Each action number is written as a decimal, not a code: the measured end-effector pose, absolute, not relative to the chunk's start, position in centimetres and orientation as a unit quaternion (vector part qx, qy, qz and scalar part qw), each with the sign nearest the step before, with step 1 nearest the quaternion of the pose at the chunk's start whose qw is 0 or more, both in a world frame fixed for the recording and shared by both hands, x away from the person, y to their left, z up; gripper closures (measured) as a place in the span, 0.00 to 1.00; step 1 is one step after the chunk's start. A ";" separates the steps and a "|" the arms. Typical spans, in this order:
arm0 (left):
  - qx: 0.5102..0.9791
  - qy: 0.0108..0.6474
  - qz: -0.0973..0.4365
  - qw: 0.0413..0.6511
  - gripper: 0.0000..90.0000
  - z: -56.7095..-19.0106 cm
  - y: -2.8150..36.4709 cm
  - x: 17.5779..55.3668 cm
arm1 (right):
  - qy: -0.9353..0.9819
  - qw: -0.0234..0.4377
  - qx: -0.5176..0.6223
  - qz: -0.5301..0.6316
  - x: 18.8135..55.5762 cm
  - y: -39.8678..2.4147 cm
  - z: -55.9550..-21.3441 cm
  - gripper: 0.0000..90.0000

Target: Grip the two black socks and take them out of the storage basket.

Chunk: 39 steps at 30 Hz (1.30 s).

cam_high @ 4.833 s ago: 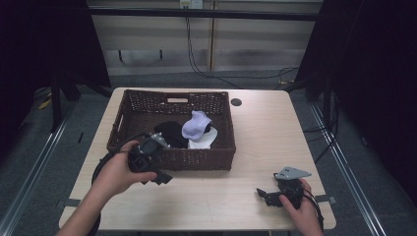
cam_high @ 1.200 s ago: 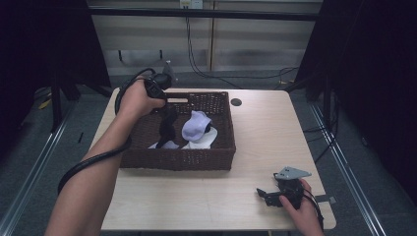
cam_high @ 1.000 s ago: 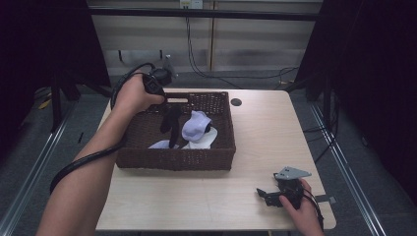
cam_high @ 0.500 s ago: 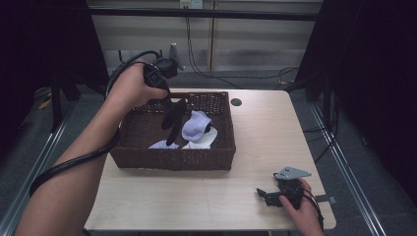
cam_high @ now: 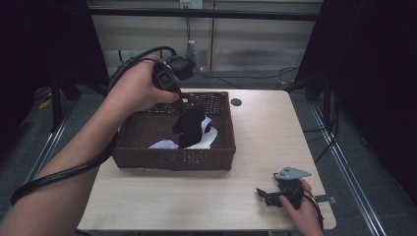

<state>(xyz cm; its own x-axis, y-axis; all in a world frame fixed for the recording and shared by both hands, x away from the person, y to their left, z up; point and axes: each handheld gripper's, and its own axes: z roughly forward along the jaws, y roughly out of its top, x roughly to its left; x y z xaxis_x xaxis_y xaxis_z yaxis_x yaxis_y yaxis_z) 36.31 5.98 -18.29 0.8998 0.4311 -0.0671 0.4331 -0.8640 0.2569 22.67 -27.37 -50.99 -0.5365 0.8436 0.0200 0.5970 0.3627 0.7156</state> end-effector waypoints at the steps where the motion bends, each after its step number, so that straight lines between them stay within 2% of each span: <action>1: 0.966 0.221 -0.006 0.136 0.97 -18.3 5.7 36.0 | 0.806 0.179 0.447 0.345 22.7 -27.4 -51.0 0.12; 14: 0.973 0.181 -0.018 0.143 0.97 -19.4 3.5 33.6 | 0.806 0.179 0.447 0.345 22.7 -27.4 -51.0 0.12; 25: 0.978 0.142 -0.003 0.150 0.97 -17.0 1.9 30.9 | 0.806 0.179 0.446 0.345 22.7 -27.4 -51.0 0.12; 30: 0.980 0.135 -0.021 0.148 0.97 -19.1 1.4 30.7 | 0.806 0.179 0.447 0.345 22.7 -27.4 -51.0 0.12; 35: 0.982 0.125 -0.047 0.135 0.96 -23.8 0.4 30.4 | 0.806 0.179 0.447 0.345 22.7 -27.4 -51.0 0.12; 39: 0.983 0.120 -0.059 0.127 0.96 -26.0 0.0 30.3 | 0.806 0.179 0.447 0.345 22.7 -27.4 -51.0 0.12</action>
<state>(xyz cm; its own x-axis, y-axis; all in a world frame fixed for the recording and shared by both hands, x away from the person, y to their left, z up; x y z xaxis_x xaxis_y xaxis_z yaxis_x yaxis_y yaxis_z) 30.27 -0.01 -25.96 0.9645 0.2201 -0.1462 0.2500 -0.9394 0.2348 22.67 -27.37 -50.99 -0.5364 0.8437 0.0207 0.5974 0.3623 0.7154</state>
